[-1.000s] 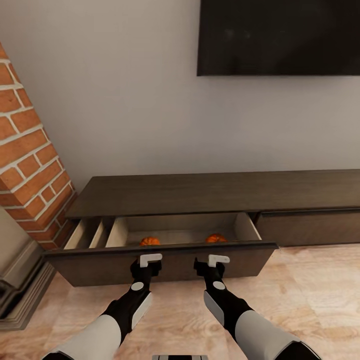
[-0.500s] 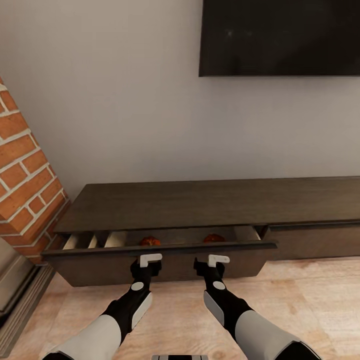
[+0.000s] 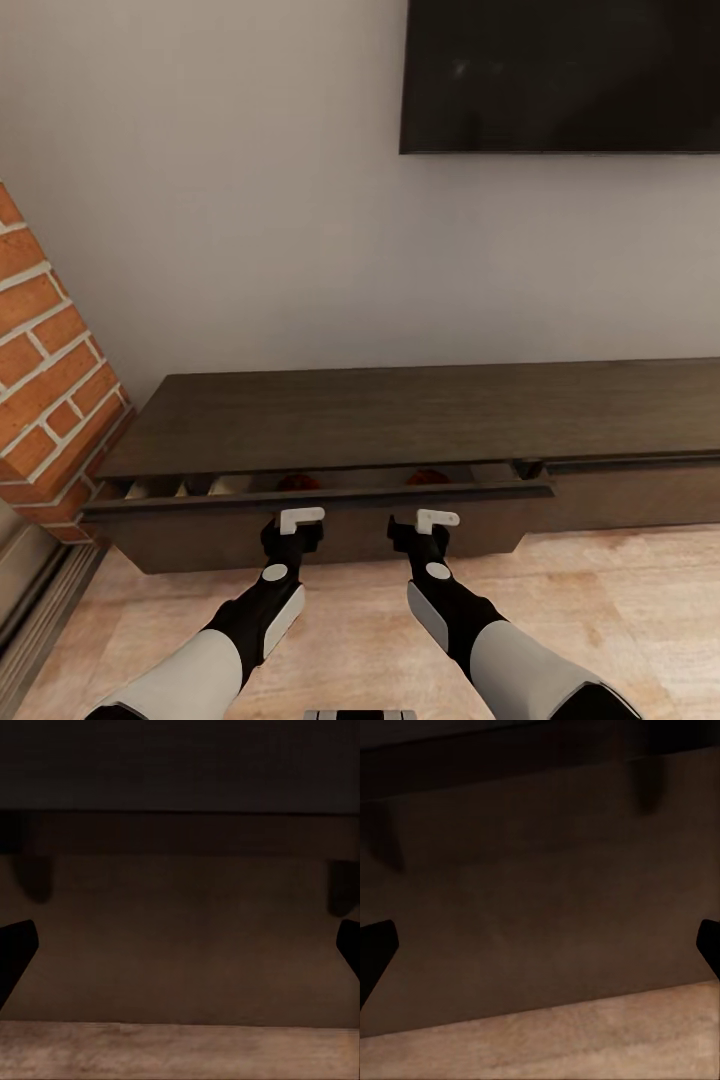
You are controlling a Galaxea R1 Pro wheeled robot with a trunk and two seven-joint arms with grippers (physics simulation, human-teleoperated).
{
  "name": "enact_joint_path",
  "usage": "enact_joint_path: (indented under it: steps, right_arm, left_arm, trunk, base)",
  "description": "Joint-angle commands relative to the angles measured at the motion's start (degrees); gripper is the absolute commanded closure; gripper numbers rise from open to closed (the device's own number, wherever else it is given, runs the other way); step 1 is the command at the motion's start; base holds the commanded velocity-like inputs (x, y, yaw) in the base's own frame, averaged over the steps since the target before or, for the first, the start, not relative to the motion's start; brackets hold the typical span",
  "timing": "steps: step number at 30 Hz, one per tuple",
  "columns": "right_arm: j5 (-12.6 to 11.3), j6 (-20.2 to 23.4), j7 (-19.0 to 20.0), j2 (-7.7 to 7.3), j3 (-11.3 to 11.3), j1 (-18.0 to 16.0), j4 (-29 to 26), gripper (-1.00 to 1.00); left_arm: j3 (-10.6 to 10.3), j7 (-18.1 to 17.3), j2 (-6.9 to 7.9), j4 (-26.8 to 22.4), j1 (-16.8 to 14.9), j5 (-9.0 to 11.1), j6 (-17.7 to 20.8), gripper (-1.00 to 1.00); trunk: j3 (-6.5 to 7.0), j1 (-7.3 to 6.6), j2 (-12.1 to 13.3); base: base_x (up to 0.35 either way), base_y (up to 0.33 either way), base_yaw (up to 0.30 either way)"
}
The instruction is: Place each of the two pumpkins and all three candles from the living room inside a cabinet in the living room (use any cabinet), then make sure every cabinet is closed, and position the cauldron so it is next to a table in the living room.
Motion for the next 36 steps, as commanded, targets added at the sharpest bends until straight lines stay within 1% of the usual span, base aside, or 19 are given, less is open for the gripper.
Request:
enact_joint_path:
  steps: [1,12,36]
  right_arm:
    - [-0.55,-0.34,-0.33,0.00,0.47,-0.07,0.09,-1.00]
    - [-0.55,-0.34,-0.35,0.00,0.47,-0.07,0.09,-1.00]
    - [-0.55,-0.34,-0.36,0.00,0.47,-0.07,0.09,-1.00]
  left_arm:
    - [-0.46,0.37,0.04,0.02,-0.06,0.47,-0.27,-1.00]
    - [-0.47,0.39,0.04,0.02,-0.06,0.47,-0.29,-1.00]
    - [-0.46,0.39,0.04,0.02,-0.06,0.47,-0.35,-1.00]
  trunk:
    - [-0.04,0.01,-0.02]
    - [-0.04,0.01,-0.02]
    - [-0.04,0.01,-0.02]
  base:
    - [0.196,0.000,0.000]
    - [0.109,0.000,0.000]
    - [0.058,0.014,0.000]
